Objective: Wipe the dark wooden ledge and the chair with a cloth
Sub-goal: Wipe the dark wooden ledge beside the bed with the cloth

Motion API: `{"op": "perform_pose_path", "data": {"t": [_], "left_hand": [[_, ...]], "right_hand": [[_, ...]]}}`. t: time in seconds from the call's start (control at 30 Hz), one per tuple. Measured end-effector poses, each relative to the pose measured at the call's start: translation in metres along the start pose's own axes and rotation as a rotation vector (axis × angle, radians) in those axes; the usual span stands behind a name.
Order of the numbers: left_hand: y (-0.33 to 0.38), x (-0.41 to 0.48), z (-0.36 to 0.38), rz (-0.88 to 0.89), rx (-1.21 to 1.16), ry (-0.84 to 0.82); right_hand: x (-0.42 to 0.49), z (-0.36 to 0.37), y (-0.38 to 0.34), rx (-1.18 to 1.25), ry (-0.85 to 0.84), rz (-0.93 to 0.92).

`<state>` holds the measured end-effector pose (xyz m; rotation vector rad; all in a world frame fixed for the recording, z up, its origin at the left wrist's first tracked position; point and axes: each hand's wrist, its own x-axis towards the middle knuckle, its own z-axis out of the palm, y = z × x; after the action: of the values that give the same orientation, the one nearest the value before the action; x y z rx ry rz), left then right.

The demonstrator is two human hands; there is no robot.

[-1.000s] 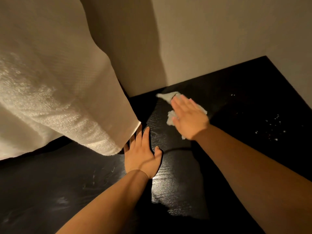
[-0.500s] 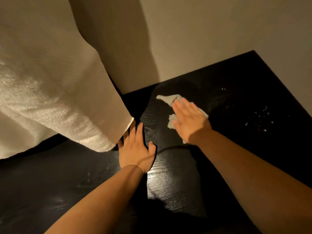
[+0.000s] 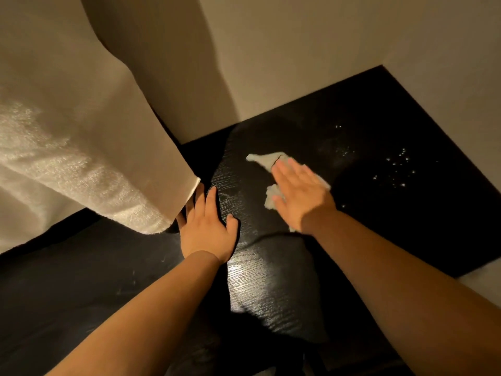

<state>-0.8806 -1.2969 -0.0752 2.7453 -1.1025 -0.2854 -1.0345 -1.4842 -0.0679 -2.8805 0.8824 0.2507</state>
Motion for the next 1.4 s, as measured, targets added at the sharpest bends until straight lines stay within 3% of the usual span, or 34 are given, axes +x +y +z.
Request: {"op": "perform_pose_path", "data": {"t": [0.07,0.17,0.33,0.43,0.63,0.77,0.87,0.97,1.13,1.23,1.3,1.4], "left_hand": [[0.0,0.0,0.0,0.001,0.003,0.0],[0.001,0.0,0.001,0.005,0.018,0.007],[0.0,0.0,0.0,0.014,0.03,0.013],[0.0,0.0,0.002,0.019,0.041,0.017],[-0.003,-0.001,0.006,0.02,0.048,0.053],[-0.004,-0.001,0.008,0.022,0.047,0.064],[-0.001,-0.004,0.004,0.033,0.04,0.074],[-0.001,-0.008,0.003,0.063,0.028,0.095],[-0.003,-0.008,0.007,0.074,0.024,0.113],[-0.003,-0.008,0.008,0.081,0.037,0.11],[-0.002,-0.009,0.008,0.09,0.045,0.104],[0.003,-0.015,0.007,0.095,0.034,0.086]], "right_hand": [[0.009,-0.001,0.028,0.013,0.07,0.176],[0.004,0.002,0.026,0.023,0.105,0.271],[-0.063,0.018,-0.043,0.092,0.018,0.076],[-0.079,0.016,-0.034,0.081,-0.067,-0.047],[-0.054,0.013,0.042,0.022,0.022,0.253],[-0.071,0.017,0.014,0.022,0.042,0.313],[-0.117,0.026,-0.033,0.033,-0.001,0.194],[-0.138,0.029,-0.026,0.062,0.01,0.06],[-0.111,0.027,0.038,0.029,0.02,0.283],[-0.114,0.027,0.023,0.032,0.054,0.374],[-0.134,0.031,-0.01,0.024,0.092,0.348],[-0.172,0.042,-0.045,0.066,0.063,0.169]]}}
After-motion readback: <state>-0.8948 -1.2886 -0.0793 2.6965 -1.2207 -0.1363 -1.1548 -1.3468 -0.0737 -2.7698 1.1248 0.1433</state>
